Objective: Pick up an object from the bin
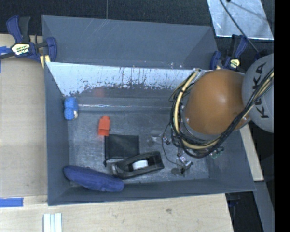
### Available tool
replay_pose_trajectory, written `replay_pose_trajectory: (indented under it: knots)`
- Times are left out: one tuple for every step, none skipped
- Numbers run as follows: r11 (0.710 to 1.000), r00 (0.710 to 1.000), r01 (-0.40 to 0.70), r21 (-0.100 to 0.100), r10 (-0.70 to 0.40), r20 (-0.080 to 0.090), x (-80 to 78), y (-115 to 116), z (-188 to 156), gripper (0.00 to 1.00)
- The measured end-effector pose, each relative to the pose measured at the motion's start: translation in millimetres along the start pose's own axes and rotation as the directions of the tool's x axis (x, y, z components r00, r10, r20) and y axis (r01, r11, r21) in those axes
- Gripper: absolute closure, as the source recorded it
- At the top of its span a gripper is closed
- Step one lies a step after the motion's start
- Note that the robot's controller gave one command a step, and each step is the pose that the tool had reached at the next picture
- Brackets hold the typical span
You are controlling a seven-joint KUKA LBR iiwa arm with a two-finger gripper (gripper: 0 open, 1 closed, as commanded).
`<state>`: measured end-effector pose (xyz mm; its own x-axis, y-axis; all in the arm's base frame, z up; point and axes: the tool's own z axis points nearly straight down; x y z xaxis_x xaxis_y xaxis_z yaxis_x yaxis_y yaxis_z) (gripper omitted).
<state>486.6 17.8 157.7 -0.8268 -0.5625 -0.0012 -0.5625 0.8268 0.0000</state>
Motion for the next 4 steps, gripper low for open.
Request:
replay_pose_trajectory:
  knots:
    - [0.963,0.963,0.27,0.001,-0.27,0.002,-51.7,-18,89,0.0]
    - [0.964,0.964,0.266,0.005,-0.266,-0.002,-50.5,-21,87,1.0]
    - [0.96,0.96,0.281,0.004,-0.281,-0.003,-34.0,-15,68,1.0]
    - [0.959,0.959,0.284,0.008,-0.284,0.008,-37.9,3,-63,1.0]
